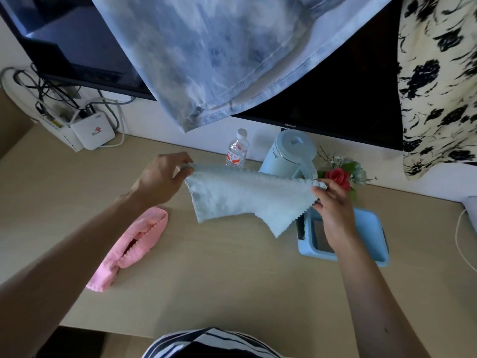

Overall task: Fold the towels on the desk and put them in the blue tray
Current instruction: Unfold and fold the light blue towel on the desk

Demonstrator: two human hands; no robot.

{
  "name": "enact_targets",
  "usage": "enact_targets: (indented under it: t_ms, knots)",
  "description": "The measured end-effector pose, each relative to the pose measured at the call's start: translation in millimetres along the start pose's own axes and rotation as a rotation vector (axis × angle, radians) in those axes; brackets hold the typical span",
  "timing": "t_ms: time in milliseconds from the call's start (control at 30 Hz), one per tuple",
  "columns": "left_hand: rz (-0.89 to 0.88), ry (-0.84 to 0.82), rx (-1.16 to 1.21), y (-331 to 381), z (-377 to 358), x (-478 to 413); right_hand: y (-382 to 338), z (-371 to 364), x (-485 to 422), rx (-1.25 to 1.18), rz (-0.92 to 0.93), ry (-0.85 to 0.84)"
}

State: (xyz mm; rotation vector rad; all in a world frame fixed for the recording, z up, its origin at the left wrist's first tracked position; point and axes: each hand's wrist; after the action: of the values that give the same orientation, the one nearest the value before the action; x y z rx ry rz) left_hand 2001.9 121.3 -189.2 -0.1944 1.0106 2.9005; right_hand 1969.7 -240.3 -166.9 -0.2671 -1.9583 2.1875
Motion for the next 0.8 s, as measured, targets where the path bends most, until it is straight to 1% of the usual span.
enact_targets:
  t_ms: [67,133,200,267,333,367,467,533,600,667,733,800]
  knots:
    - [-0.073,0.085,0.031,7.5,11.8,8.2,-2.2,6.5,5.9,-0.031,0.037,-0.022]
    - [-0.13,0.082,0.039,11.1,23.6,21.7,-2.7,14.6,17.4,-0.077,0.065,-0.083]
    - [-0.141,-0.017,0.054,4.6,28.9,40.7,7.6,25.0,32.1,-0.07,0.028,-0.102]
    - [-0.127,-0.149,0.097,-6.7,26.3,64.4,26.0,32.7,51.1,-0.009,0.012,-0.136]
    - [-0.097,-0.254,0.112,-21.8,14.8,90.7,46.6,35.7,74.8,0.061,-0.024,-0.226]
    - [-0.053,-0.31,0.082,-29.9,6.4,104.1,60.8,38.5,85.4,0.099,-0.053,-0.254]
    - [0.073,-0.51,-0.044,-60.8,-27.3,140.3,97.8,44.4,115.1,0.208,-0.126,-0.418]
    - [0.113,-0.628,-0.09,-75.5,-48.0,158.7,121.5,46.0,129.8,0.244,-0.184,-0.465]
    - [0.125,-0.684,-0.101,-82.3,-63.7,169.6,142.6,47.7,140.5,0.274,-0.225,-0.431]
    - [0.17,-0.691,-0.133,-84.0,-75.5,173.7,156.8,47.1,147.5,0.25,-0.259,-0.392]
    - [0.2,-0.65,-0.102,-83.0,-85.1,170.9,165.5,44.7,148.0,0.224,-0.297,-0.302]
    - [0.258,-0.597,-0.011,-84.2,-94.9,163.4,173.7,41.6,142.5,0.23,-0.332,-0.225]
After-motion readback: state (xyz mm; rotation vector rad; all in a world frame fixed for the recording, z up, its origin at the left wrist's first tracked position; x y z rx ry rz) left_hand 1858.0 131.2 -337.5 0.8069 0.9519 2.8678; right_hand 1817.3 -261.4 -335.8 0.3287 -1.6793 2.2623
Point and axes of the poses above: each hand's wrist, its own x-axis away from the middle knuckle, its own z-axis out of the back of the hand, y = z × x, and after that the axes turned 9 degrees about z, right-handed
